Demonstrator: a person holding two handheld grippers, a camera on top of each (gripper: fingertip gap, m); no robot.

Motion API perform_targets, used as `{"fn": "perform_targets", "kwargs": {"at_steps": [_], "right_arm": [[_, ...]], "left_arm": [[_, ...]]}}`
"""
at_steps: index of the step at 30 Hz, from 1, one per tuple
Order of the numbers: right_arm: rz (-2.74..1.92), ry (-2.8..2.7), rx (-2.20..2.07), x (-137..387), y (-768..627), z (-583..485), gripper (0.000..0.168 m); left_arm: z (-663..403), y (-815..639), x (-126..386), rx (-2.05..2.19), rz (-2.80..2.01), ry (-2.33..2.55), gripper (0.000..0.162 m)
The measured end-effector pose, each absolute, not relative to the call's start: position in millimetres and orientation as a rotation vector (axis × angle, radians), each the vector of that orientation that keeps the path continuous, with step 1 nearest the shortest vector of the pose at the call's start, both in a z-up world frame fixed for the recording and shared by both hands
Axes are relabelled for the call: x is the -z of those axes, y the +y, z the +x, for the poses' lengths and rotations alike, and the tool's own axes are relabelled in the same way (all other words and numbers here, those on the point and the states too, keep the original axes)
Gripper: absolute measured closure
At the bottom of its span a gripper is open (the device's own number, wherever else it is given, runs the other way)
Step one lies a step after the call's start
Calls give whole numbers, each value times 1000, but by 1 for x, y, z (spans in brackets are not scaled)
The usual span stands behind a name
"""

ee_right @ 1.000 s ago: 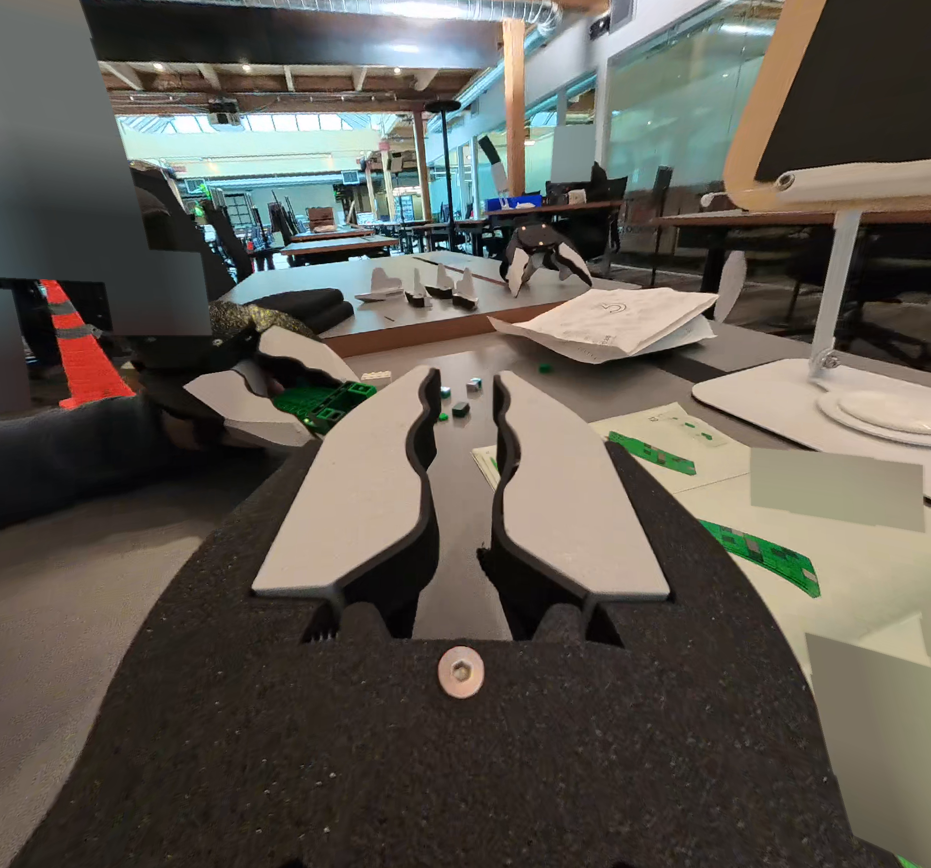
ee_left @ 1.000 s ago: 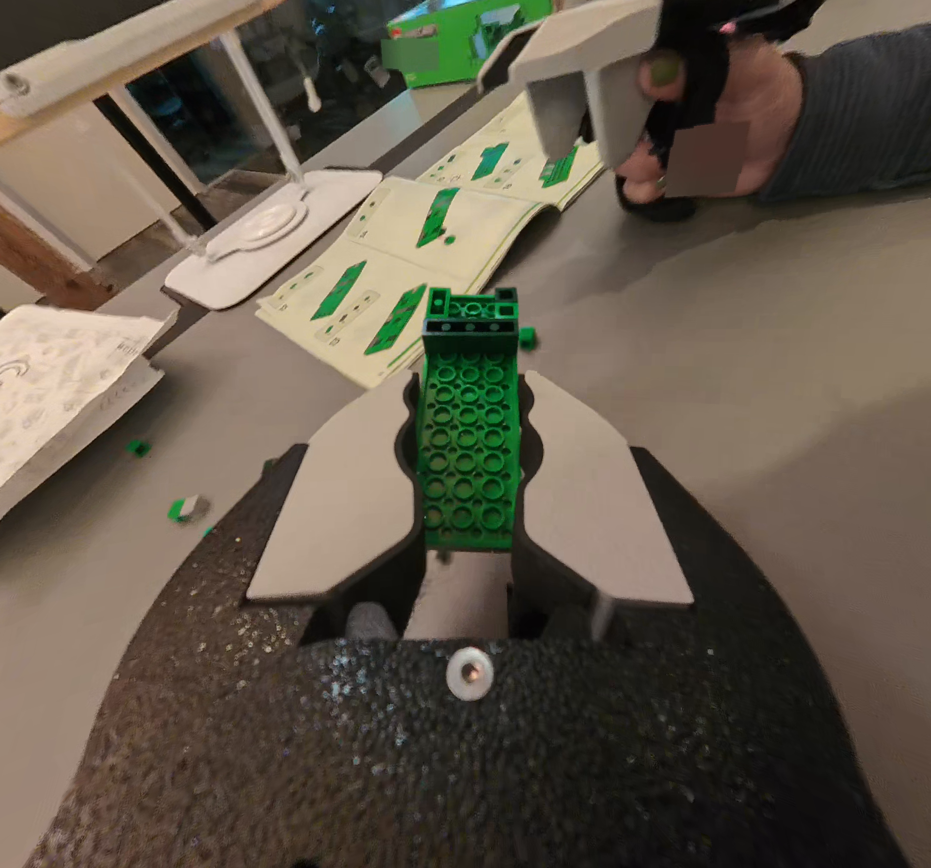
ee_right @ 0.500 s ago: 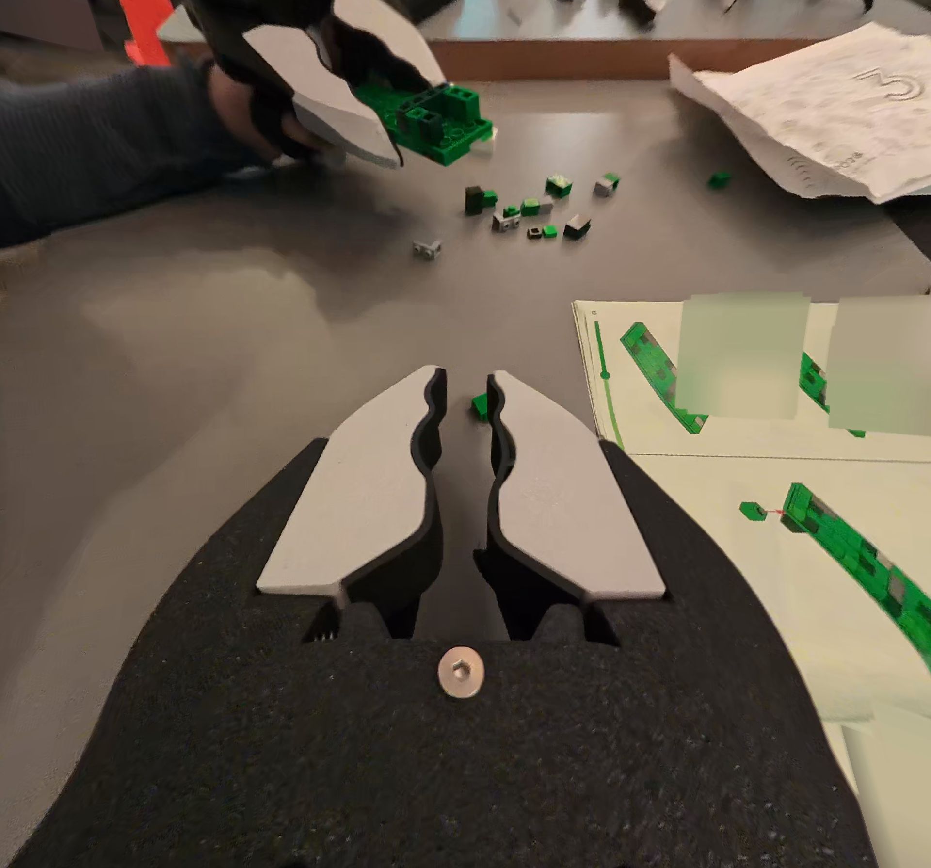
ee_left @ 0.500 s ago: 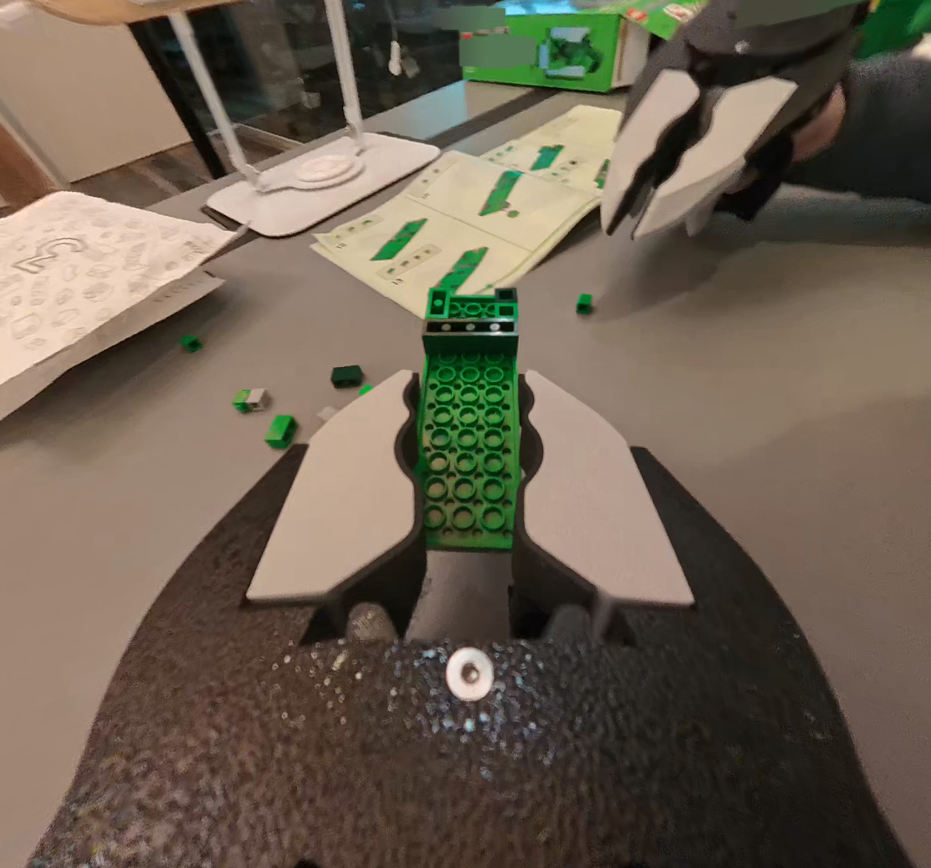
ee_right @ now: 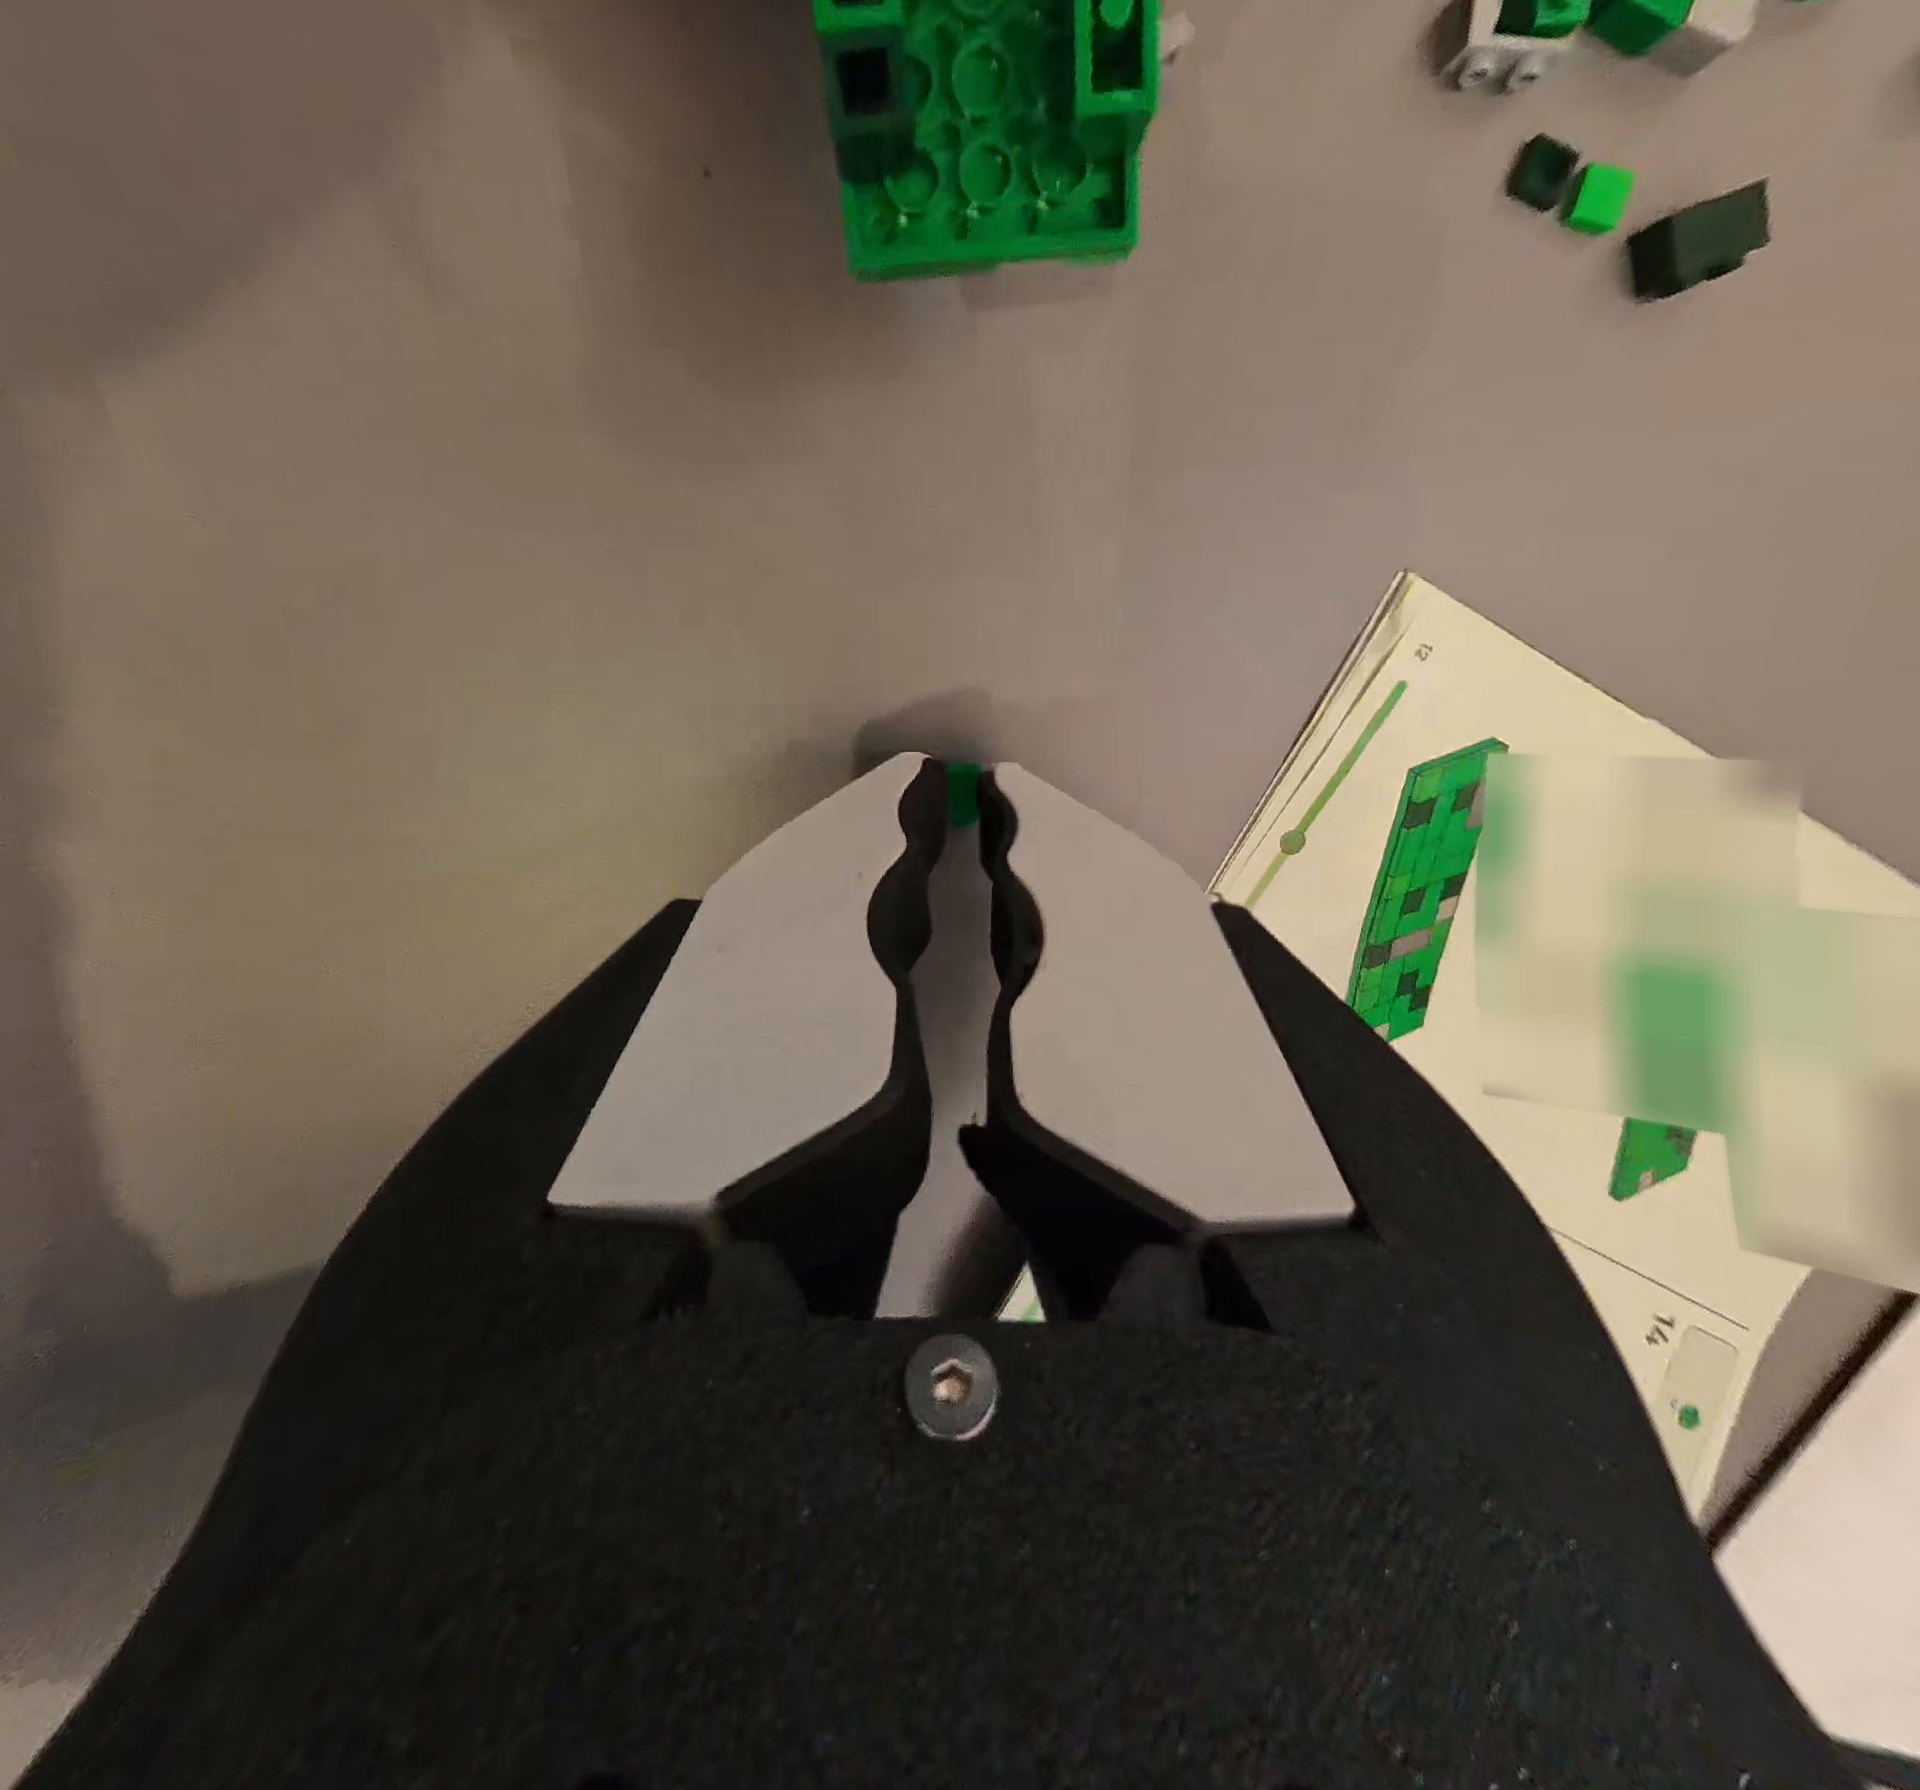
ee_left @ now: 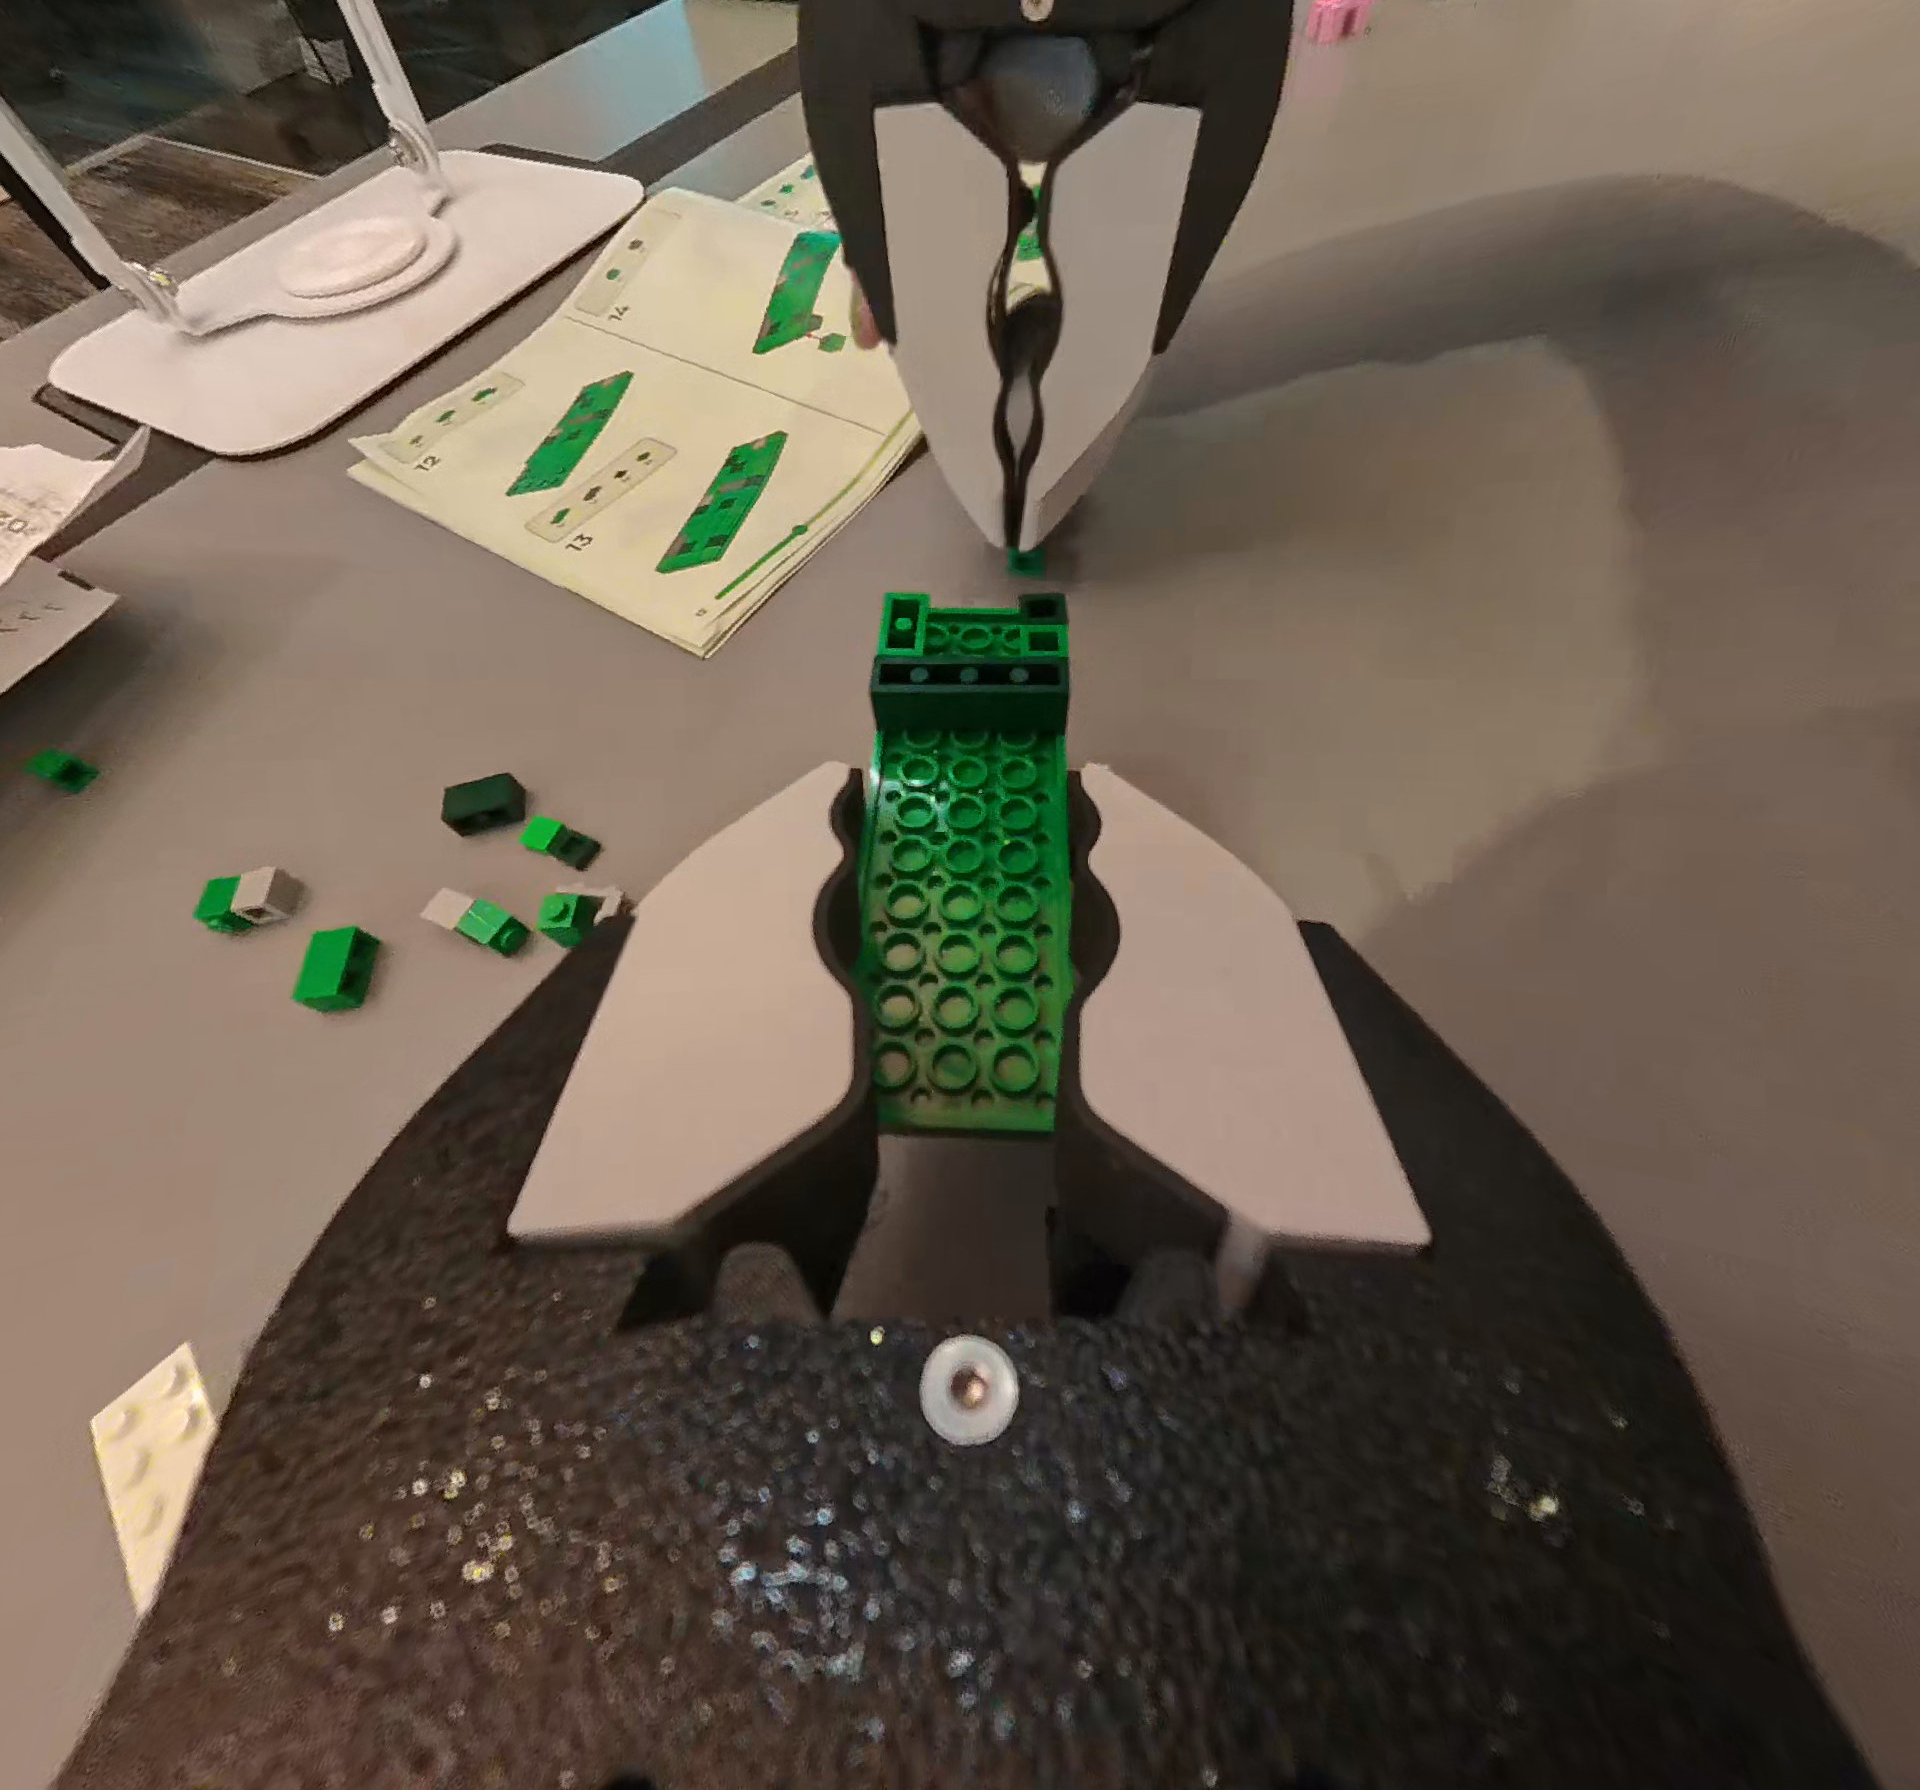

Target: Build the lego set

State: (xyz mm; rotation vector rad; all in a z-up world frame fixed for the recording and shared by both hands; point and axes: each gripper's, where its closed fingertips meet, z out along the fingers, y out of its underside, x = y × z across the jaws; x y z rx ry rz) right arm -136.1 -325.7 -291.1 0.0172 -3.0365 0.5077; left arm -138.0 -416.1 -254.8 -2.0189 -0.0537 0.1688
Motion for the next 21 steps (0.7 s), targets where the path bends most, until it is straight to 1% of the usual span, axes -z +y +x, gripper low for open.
{"fn": "perform_targets", "kwargs": {"at_steps": [1,3,7,10,11,12,17,21], "right_arm": [[17,-3047,-520,289,-327,-136,168],[-7,-3015,-563,284,-328,-138,168],[-152,-2813,-982,257,-334,-143,168],[-326,-2744,-1152,255,-322,-135,168],[-344,-2767,-1176,255,-321,-128,162],[-326,-2803,-1169,256,-321,-119,157],[-12,-2949,-739,269,-322,-105,154],[144,-3047,-538,277,-330,-106,150]], "left_arm": [[-137,-416,254,-163,-2017,-51,126],[-136,-415,253,-148,-2007,-49,126],[-136,-411,252,-152,-2000,-45,126],[-138,-410,252,-152,-2000,-50,126],[-138,-410,252,-149,-2001,-53,126],[-138,-410,253,-150,-2003,-53,126],[-137,-408,257,-163,-2032,-34,126],[-136,-408,258,-171,-2043,-24,126]]}}
